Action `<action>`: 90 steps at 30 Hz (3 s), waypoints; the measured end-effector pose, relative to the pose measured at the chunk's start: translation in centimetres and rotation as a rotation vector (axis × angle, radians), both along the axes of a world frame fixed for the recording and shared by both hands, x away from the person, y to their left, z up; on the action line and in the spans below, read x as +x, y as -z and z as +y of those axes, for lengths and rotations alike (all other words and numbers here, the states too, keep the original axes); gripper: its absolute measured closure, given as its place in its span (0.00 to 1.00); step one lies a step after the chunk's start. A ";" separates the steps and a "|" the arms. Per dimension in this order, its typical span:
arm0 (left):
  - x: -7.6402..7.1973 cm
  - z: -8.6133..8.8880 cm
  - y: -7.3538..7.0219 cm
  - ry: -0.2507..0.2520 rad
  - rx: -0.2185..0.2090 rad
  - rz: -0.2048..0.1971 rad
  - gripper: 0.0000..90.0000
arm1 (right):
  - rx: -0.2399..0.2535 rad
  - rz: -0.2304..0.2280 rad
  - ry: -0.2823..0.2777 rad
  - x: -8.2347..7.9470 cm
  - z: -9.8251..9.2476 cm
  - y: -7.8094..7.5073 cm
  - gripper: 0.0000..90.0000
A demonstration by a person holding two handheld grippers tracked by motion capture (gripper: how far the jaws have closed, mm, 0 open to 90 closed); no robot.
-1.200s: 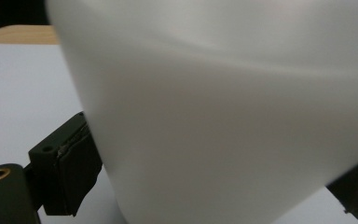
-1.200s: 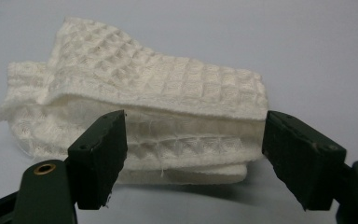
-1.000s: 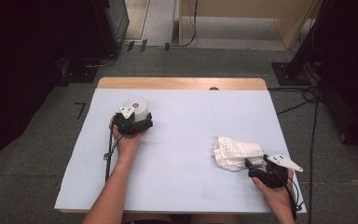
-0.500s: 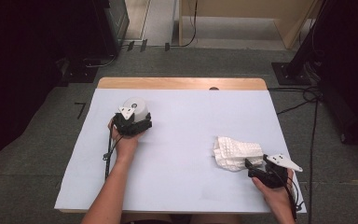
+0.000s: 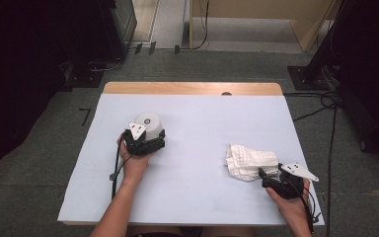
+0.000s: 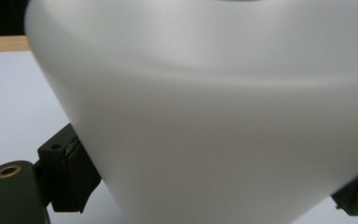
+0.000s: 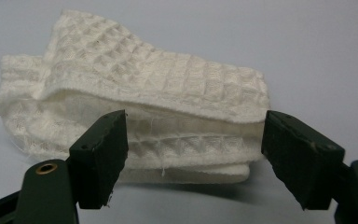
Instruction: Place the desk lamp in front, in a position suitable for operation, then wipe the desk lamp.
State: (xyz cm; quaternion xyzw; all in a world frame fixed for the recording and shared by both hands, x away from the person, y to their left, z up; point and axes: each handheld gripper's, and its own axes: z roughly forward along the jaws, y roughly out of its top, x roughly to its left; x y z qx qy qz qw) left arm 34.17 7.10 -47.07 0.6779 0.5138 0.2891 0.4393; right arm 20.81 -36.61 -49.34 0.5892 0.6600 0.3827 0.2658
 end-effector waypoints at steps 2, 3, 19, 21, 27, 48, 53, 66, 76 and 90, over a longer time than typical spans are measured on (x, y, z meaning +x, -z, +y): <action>-1.2 -0.5 0.1 0.026 0.004 0.000 0.09 | 0.000 0.002 0.003 0.0 0.0 0.0 0.26; -1.6 -0.7 0.0 0.032 0.006 -0.001 0.09 | -0.001 0.002 0.003 0.0 0.0 0.0 0.26; -10.2 -1.3 -0.2 0.135 0.003 -0.015 0.09 | -0.021 -0.003 0.012 -0.1 0.2 0.0 0.26; -10.7 -1.6 0.3 0.151 0.020 -0.009 0.09 | -0.026 -0.003 0.014 0.0 0.3 0.0 0.26; -11.0 -2.1 1.0 0.172 0.029 0.001 0.09 | -0.053 -0.007 0.012 0.0 0.6 0.1 0.26; -11.0 -1.7 1.1 0.210 0.026 -0.015 0.03 | -0.085 -0.146 -0.183 -0.5 2.3 -2.2 0.26; -10.8 -1.7 1.5 0.212 0.021 0.015 0.04 | -0.134 -0.107 -0.247 0.5 2.6 -1.7 0.29; -10.7 -1.7 1.4 0.216 0.034 0.016 0.05 | -0.244 0.049 -0.381 3.9 4.6 -0.4 0.13; -10.4 -1.5 1.4 0.247 0.040 0.014 0.08 | -0.227 0.023 -0.220 4.2 3.9 0.3 0.84; -10.7 -2.2 0.1 0.261 0.091 -0.041 0.09 | -0.042 -0.185 -0.323 1.3 10.5 -7.2 0.85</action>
